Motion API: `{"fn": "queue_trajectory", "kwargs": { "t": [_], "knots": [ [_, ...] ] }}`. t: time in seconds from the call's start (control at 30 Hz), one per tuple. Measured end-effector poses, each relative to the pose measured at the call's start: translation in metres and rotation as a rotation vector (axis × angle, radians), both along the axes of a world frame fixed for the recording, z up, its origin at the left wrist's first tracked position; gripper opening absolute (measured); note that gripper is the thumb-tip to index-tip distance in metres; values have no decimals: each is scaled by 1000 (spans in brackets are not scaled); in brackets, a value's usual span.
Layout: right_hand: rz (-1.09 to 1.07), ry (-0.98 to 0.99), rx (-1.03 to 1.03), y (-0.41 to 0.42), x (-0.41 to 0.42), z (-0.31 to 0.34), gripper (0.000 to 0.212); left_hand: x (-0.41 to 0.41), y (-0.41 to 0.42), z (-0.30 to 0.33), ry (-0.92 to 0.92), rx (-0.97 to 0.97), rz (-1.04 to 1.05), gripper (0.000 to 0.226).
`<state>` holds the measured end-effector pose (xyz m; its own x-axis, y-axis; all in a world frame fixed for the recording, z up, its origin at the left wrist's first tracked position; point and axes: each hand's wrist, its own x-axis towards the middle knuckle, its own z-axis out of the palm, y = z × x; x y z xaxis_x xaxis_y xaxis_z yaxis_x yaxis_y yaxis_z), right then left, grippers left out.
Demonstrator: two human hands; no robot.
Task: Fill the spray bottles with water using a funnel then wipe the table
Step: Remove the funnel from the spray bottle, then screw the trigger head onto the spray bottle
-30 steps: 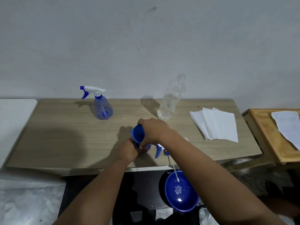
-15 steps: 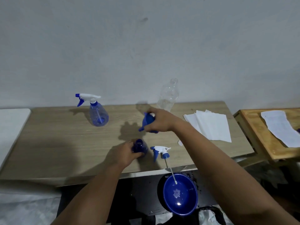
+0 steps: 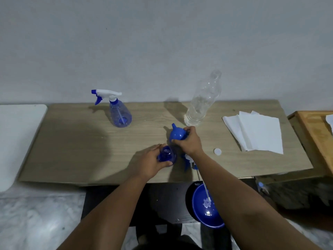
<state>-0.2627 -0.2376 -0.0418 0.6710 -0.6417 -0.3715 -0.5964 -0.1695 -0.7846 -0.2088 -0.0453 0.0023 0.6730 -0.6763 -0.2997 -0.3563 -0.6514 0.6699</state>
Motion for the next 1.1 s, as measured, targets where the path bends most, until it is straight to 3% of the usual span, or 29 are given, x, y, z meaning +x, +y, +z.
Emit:
{"fn": "queue_trajectory", "kwargs": {
  "t": [0.2, 0.33, 0.47, 0.53, 0.63, 0.83, 0.97, 1.1],
  "knots": [
    [104, 158, -198, -5, 33, -4, 86, 4, 0, -12, -24, 26, 10, 77],
    [148, 211, -248, -11, 11, 17, 62, 3, 0, -14, -7, 14, 30, 76],
    [267, 549, -318, -16, -34, 39, 39, -1, 1, -14, 4, 5, 42, 74],
    [323, 722, -337, -15, -52, 44, 41, -2, 2, -14, -11, 30, 43, 76],
    [326, 748, -309, -9, -69, 28, 42, -7, 6, -13, -58, 76, 18, 80],
    [239, 568, -227, -8, -68, 20, 28, -17, 7, -13, 35, -7, 70, 70],
    [15, 62, 42, -17, -51, 66, 7, -19, 5, -19, 168, -102, 129, 56],
    [-75, -394, 241, 2, -37, 121, 16, -20, 5, -26, 219, -152, 174, 53]
  ]
}}
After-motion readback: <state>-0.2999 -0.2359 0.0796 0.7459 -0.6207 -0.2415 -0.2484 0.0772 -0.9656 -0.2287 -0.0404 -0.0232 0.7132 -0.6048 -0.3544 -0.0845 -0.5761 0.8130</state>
